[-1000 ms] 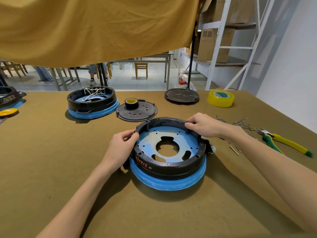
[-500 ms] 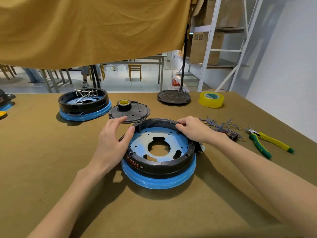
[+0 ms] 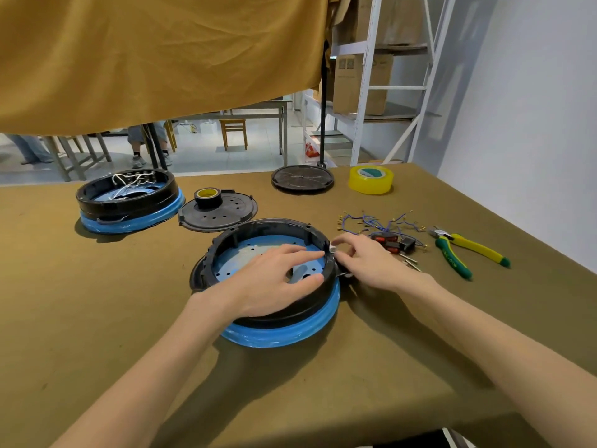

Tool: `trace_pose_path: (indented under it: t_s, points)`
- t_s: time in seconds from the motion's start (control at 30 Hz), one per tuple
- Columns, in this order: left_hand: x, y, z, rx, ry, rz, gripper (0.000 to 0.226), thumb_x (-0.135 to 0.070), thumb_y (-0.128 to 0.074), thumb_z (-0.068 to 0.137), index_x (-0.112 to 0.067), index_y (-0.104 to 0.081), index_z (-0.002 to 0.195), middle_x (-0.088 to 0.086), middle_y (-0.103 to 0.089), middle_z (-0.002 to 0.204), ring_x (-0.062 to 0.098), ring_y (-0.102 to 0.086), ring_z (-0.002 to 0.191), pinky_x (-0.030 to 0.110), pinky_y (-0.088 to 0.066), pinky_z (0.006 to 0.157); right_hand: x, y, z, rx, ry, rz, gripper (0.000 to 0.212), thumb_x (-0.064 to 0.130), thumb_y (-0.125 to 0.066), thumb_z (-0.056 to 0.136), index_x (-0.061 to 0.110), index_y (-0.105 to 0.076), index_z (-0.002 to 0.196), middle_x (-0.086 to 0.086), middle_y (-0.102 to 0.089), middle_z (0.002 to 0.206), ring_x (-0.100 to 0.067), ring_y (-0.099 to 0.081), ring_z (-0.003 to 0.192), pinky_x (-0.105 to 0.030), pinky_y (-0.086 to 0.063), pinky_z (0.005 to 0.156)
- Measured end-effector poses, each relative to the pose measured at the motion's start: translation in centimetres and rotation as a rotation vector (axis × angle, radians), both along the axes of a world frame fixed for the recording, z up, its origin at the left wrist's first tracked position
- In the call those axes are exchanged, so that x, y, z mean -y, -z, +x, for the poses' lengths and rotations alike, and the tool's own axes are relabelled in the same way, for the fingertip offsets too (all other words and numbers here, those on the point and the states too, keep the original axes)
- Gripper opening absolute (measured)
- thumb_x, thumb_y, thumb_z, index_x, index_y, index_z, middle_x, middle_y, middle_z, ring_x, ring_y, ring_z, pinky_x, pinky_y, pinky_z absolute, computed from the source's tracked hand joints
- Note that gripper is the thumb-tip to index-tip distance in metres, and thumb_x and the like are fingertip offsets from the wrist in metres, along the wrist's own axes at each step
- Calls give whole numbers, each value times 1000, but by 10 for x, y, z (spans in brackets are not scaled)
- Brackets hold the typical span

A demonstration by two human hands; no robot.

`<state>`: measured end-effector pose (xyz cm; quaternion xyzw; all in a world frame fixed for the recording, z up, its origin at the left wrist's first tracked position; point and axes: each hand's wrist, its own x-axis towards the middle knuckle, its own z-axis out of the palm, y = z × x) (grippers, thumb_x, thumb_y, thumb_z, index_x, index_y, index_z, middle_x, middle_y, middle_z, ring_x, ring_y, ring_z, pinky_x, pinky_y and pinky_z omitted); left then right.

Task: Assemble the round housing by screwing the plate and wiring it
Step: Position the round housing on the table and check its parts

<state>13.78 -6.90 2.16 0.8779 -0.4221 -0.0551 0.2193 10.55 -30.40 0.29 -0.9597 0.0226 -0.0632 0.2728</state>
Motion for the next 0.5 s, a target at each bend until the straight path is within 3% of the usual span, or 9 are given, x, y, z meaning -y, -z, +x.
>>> trace_pose_path:
  t_s: [0.03, 0.1, 0.2, 0.27, 0.37, 0.5]
  points:
    - [0, 0, -1, -6, 3, -13, 55, -64, -44, 100, -47, -39, 152, -13, -40, 157, 8, -34, 143, 32, -27, 114, 0, -1, 0, -19, -43, 20, 31, 23, -49, 107, 16, -59, 136, 15, -57, 84, 6, -55, 73, -9, -37, 64]
    - [1, -1, -3, -9, 2, -38, 54, -63, -46, 99, -48, -41, 151, -14, -43, 153, 8, -39, 138, 31, -31, 111, 3, 0, -1, -72, -88, 42, 32, 19, -43, 108, 17, -58, 137, 13, -60, 85, 11, -56, 70, -9, -38, 60]
    - [2, -2, -5, -9, -20, -40, 56, -65, -48, 97, -49, -40, 151, -13, -46, 150, 9, -43, 134, 34, -36, 111, 9, 3, -4, -89, -66, 40, 35, 18, -38, 108, 21, -59, 135, -1, -66, 106, -1, -60, 78, -13, -39, 61]
    - [2, -1, -4, -2, -39, -39, 57, -67, -48, 95, -49, -42, 149, -12, -48, 148, 10, -45, 132, 37, -39, 112, 12, 5, -6, -83, -41, 47, 33, 19, -40, 106, 28, -60, 130, 0, -70, 102, 0, -63, 72, -19, -44, 63]
    - [3, 3, -4, 30, -65, -66, 57, -68, -50, 94, -47, -47, 146, -13, -51, 145, 10, -47, 130, 37, -42, 109, 16, 1, -10, -96, -9, 43, 32, 16, -48, 100, 36, -59, 122, -5, -72, 92, -11, -63, 73, -40, -54, 72]
    - [1, 4, -8, 109, -80, -113, 58, -68, -52, 92, -40, -52, 143, -15, -54, 140, 9, -46, 130, 36, -38, 109, 25, -6, -14, -78, 111, -104, 30, 13, -44, 102, 21, -65, 122, -9, -63, 105, -22, -56, 92, -39, -46, 75]
